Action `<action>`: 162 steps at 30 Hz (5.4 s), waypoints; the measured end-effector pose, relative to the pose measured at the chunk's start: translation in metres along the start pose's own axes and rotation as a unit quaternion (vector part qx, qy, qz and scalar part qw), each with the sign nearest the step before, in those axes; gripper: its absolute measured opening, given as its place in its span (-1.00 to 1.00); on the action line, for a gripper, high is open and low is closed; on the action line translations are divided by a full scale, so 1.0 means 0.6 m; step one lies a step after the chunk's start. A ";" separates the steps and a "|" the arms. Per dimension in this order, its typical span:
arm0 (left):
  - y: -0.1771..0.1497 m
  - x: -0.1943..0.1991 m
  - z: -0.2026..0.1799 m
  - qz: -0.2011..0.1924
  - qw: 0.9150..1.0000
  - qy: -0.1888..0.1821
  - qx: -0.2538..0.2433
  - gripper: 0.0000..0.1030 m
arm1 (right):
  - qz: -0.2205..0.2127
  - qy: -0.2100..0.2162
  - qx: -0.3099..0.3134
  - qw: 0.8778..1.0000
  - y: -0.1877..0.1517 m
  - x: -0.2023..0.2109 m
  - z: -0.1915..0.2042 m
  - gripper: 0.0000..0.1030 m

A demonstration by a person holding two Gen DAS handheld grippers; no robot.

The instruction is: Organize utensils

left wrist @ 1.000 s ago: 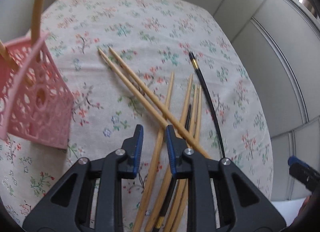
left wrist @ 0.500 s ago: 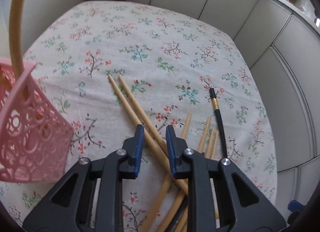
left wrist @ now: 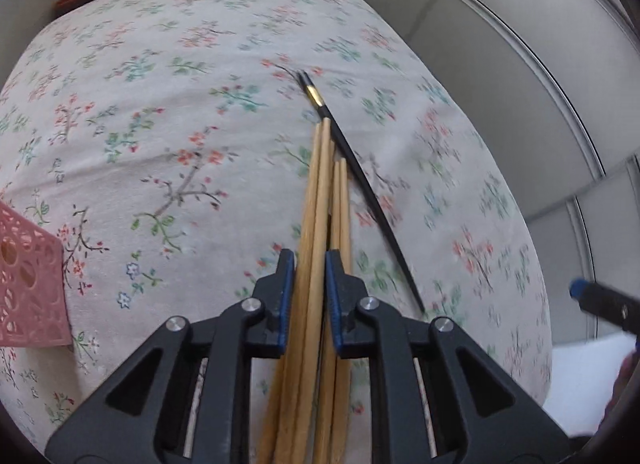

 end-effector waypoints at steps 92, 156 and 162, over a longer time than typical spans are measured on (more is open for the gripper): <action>-0.065 0.259 0.137 -0.120 0.990 0.067 0.012 -0.89 | 0.078 0.008 0.114 0.990 0.029 -0.223 0.220 -0.87; -0.077 0.444 0.121 -0.274 0.959 0.070 -0.009 -0.90 | -0.147 0.079 0.293 0.941 -0.042 0.088 0.351 -0.90; -0.060 0.519 0.121 -0.350 0.933 0.080 -0.004 -0.89 | -0.206 0.106 0.307 0.923 -0.055 0.166 0.392 -0.91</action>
Point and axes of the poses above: each gripper's, at about its wrist camera, not at the fingertips, and x roughly against the way its jaws point, z to its left, y to its top, the point moved 9 cm from there along -x, roughly the way its jaws point, and after that the axes turned 3 degrees about z, right-handed, at the moved point
